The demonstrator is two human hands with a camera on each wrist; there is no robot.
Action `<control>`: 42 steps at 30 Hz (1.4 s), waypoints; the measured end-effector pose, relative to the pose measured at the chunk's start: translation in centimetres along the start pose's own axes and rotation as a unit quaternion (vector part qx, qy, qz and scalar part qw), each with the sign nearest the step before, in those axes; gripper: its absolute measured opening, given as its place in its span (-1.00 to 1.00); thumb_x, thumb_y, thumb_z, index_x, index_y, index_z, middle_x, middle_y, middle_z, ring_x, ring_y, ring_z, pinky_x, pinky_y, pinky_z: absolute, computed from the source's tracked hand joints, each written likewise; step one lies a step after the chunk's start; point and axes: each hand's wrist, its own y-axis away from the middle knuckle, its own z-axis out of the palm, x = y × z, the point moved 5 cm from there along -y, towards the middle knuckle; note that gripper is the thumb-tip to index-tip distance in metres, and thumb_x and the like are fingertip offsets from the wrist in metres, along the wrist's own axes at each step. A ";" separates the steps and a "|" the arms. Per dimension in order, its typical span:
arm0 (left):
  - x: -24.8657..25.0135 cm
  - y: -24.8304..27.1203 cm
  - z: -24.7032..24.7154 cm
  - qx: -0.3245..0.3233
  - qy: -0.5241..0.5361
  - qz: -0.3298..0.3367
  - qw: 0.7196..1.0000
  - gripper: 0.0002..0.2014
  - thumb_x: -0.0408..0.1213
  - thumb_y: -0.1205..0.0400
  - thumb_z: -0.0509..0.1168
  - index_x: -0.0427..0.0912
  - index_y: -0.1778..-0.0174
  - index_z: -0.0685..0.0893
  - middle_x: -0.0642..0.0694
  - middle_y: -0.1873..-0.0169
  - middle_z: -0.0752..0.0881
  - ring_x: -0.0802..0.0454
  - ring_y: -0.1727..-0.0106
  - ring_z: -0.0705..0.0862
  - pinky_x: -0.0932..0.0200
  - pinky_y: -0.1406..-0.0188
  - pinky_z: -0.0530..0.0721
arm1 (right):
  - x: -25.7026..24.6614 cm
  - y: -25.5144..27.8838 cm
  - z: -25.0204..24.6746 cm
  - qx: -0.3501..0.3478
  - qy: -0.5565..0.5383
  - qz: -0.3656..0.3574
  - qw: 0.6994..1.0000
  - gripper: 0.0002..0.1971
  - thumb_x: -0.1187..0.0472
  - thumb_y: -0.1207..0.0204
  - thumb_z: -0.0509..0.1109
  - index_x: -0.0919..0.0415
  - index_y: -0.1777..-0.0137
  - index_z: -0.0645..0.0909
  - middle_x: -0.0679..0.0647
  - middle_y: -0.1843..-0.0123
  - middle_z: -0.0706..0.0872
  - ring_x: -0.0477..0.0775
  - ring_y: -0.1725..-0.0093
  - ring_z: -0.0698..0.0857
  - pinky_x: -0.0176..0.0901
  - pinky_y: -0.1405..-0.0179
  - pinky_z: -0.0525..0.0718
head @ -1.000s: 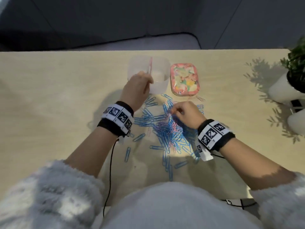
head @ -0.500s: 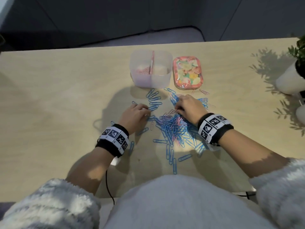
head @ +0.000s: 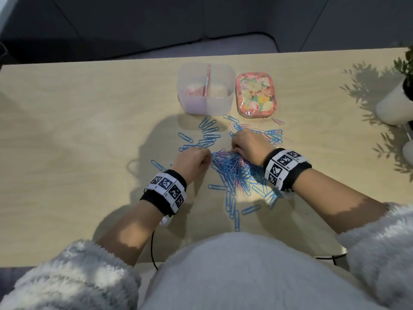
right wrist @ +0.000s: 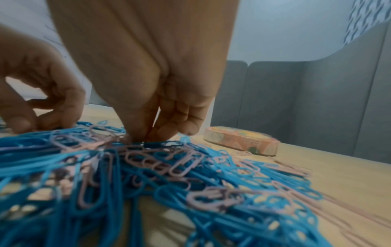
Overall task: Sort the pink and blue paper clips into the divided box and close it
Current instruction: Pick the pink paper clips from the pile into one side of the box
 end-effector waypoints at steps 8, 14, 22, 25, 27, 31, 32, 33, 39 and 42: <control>-0.4 0.1 -0.5 0.009 -0.001 -0.003 1.000 -0.84 -0.35 -0.60 0.20 -0.28 0.00 0.65 -0.25 0.01 0.70 -0.20 -0.06 0.62 0.02 0.01 0.52 | 3.8 1.2 -1.6 0.128 -0.450 0.153 0.870 -0.80 0.42 -0.55 0.31 0.39 -0.15 0.61 0.05 0.33 0.53 -0.06 0.32 0.54 -0.38 0.33 0.61; -1.3 -1.8 -1.9 0.044 0.291 -0.067 0.953 -0.91 -0.44 -0.61 0.21 -0.18 0.06 0.54 -0.02 0.33 0.65 0.19 0.32 0.65 0.28 0.17 0.60 | 4.0 2.0 -1.0 0.071 -0.716 0.257 0.646 -0.70 0.48 -0.59 0.01 0.29 0.08 0.58 0.13 0.43 0.58 -0.04 0.54 0.69 -0.28 0.52 0.72; 0.1 -4.6 -0.3 0.002 0.217 -0.104 0.971 -0.89 -0.25 -0.61 0.26 -0.18 0.21 0.57 -0.07 0.30 0.59 -0.04 0.17 0.57 0.10 0.08 0.48 | 0.7 0.5 0.0 0.045 -0.399 0.156 0.902 -0.67 0.16 -0.46 0.43 0.11 0.47 0.40 -0.01 0.54 0.38 -0.10 0.59 0.32 -0.29 0.57 0.29; -0.2 -4.3 0.0 0.006 0.118 -0.081 0.990 -0.88 -0.28 -0.58 0.28 -0.25 0.07 0.64 -0.19 0.10 0.64 -0.13 0.02 0.60 0.11 0.05 0.47 | -0.3 -0.4 0.4 0.042 -0.243 0.128 0.961 -0.85 0.10 -0.33 0.54 0.11 0.28 0.63 -0.12 0.45 0.48 -0.09 0.41 0.47 -0.18 0.44 0.34; -0.4 -4.3 0.3 0.005 0.085 -0.068 0.994 -0.87 -0.27 -0.56 0.30 -0.24 0.06 0.65 -0.23 0.02 0.64 -0.16 -0.04 0.61 0.08 0.02 0.48 | -0.8 -0.7 0.8 0.023 -0.190 0.120 0.974 -0.81 0.05 -0.31 0.55 0.10 0.16 0.69 -0.08 0.31 0.53 -0.02 0.26 0.51 -0.17 0.31 0.39; -0.9 -3.7 0.2 0.011 0.055 -0.064 0.996 -0.88 -0.29 -0.58 0.26 -0.23 0.05 0.64 -0.23 -0.02 0.62 -0.16 -0.08 0.60 -0.01 -0.04 0.52 | -1.0 -1.0 1.3 -0.003 -0.172 0.103 0.980 -0.88 0.09 -0.39 0.48 0.12 0.17 0.70 0.01 0.18 0.63 0.04 0.11 0.61 -0.14 0.12 0.51; -1.1 -3.5 0.1 0.015 0.047 -0.063 0.997 -0.88 -0.30 -0.58 0.24 -0.23 0.04 0.63 -0.23 -0.02 0.62 -0.18 -0.09 0.60 -0.04 -0.06 0.53 | -0.8 -1.0 1.2 0.002 -0.192 0.103 0.976 -0.91 0.13 -0.39 0.47 0.14 0.20 0.70 0.03 0.21 0.67 0.05 0.12 0.65 -0.13 0.12 0.54; -1.3 -3.4 0.0 0.018 0.038 -0.063 0.997 -0.88 -0.31 -0.59 0.22 -0.23 0.04 0.63 -0.23 -0.03 0.62 -0.20 -0.10 0.60 -0.05 -0.06 0.53 | -0.4 -0.9 0.9 0.018 -0.224 0.105 0.969 -0.93 0.18 -0.40 0.47 0.18 0.22 0.71 0.05 0.26 0.71 0.05 0.17 0.67 -0.12 0.15 0.58; -1.8 -3.1 -0.7 0.042 0.021 -0.048 0.998 -0.83 -0.28 -0.64 0.14 -0.21 0.01 0.62 -0.22 -0.02 0.63 -0.19 -0.11 0.59 -0.06 -0.08 0.55 | 3.5 1.3 -1.0 0.104 -0.469 0.197 0.855 -0.87 0.32 -0.50 0.39 0.37 0.22 0.68 0.16 0.42 0.55 -0.10 0.51 0.44 -0.38 0.58 0.44; -0.2 -3.9 -0.2 0.019 0.037 0.006 0.999 -0.78 -0.30 -0.67 0.08 -0.27 0.04 0.62 -0.27 0.01 0.66 -0.23 -0.09 0.60 -0.07 -0.09 0.54 | 4.6 2.1 -0.5 0.094 -0.593 0.228 0.766 -0.79 0.38 -0.56 0.27 0.23 0.32 0.55 0.10 0.58 0.42 -0.13 0.71 0.32 -0.41 0.72 0.25</control>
